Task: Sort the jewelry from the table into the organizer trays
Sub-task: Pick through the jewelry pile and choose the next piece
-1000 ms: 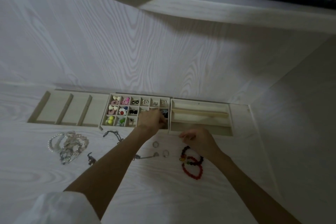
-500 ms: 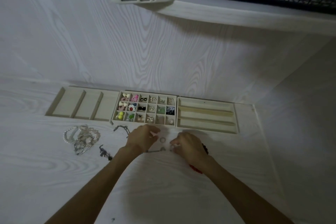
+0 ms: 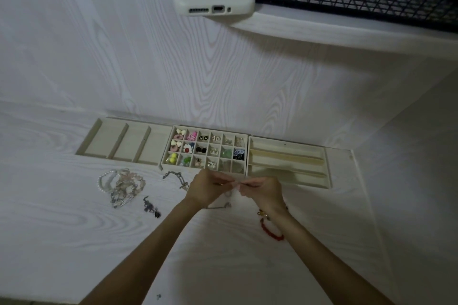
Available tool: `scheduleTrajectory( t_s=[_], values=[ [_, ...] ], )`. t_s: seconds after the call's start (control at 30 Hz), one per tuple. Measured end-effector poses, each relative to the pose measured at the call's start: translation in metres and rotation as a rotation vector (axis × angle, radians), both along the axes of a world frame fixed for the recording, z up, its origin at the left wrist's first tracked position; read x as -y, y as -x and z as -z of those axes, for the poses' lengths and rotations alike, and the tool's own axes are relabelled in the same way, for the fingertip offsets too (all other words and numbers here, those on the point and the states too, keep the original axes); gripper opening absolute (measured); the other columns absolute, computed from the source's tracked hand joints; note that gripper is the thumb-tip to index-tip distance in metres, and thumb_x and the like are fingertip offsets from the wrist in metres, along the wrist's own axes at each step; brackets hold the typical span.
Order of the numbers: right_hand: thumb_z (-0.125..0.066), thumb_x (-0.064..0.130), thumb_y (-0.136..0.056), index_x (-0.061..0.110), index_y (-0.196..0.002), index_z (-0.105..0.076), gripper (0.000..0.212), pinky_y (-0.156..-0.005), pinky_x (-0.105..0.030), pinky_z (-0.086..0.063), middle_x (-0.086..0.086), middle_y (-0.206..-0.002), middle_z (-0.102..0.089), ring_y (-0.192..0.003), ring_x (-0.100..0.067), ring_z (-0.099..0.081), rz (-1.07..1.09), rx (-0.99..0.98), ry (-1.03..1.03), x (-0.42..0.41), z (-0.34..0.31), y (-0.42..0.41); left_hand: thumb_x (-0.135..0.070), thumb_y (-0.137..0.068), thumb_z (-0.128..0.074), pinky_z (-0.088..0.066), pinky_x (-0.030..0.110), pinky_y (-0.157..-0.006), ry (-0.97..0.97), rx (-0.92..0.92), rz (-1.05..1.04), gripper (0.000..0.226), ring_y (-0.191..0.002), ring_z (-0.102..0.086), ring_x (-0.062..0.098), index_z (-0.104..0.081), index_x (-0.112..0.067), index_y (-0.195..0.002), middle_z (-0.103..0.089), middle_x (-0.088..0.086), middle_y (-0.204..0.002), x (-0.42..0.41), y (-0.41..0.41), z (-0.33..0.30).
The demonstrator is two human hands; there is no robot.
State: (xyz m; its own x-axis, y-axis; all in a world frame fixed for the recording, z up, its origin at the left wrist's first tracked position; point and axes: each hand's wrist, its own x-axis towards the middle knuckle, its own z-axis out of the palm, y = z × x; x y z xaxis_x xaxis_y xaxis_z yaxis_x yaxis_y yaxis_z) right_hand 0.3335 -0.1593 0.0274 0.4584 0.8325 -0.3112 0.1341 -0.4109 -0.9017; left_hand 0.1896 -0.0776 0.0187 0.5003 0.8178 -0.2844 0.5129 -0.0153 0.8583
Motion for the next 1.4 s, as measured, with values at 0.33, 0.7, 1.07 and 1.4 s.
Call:
scheduleTrajectory(
  t_s=[0.33,0.7,1.07,1.4],
  values=[
    [-0.069,0.011,-0.084,0.018,-0.102,-0.073,0.019,-0.064,-0.014,-0.051,0.002,-0.078,-0.071,-0.065,-0.006,-0.065,-0.006,-0.026,-0.052,-0.015,-0.015,-0.011,-0.021,-0.080,-0.074,-0.056,0.040,-0.086,-0.025,0.114,-0.055,0.013,-0.089,-0.070,0.013,-0.076,-0.027,-0.091,-0.075,0.000,-0.095,-0.024,-0.015,-0.010],
    [-0.063,-0.002,-0.085,0.023,-0.094,-0.069,0.028,-0.072,-0.016,-0.052,0.000,-0.097,-0.068,-0.082,-0.013,-0.063,-0.007,0.137,-0.004,0.015,0.008,-0.059,-0.028,-0.085,-0.070,-0.053,0.027,-0.076,-0.193,-0.452,0.135,0.020,-0.095,-0.067,0.013,-0.074,-0.024,-0.104,-0.072,-0.004,-0.106,-0.059,-0.054,-0.008],
    [-0.059,0.004,-0.089,0.017,-0.100,-0.072,0.022,-0.075,-0.029,-0.053,0.000,-0.094,-0.067,-0.080,-0.012,-0.060,-0.186,0.415,0.079,0.019,0.013,-0.065,-0.028,-0.087,-0.066,-0.049,0.025,-0.073,-0.348,-0.485,0.084,0.016,-0.093,-0.067,0.014,-0.074,-0.025,-0.101,-0.073,-0.003,-0.103,-0.050,-0.069,-0.001],
    [-0.060,0.002,-0.087,0.020,-0.094,-0.073,0.023,-0.070,-0.025,-0.053,0.005,-0.092,-0.069,-0.076,-0.011,-0.062,-0.176,0.426,0.022,0.023,0.018,-0.063,-0.032,-0.087,-0.066,-0.046,0.026,-0.065,-0.468,-0.529,0.087,0.017,-0.086,-0.067,0.015,-0.073,-0.032,-0.103,-0.073,-0.004,-0.096,-0.039,-0.071,0.004]
  ],
)
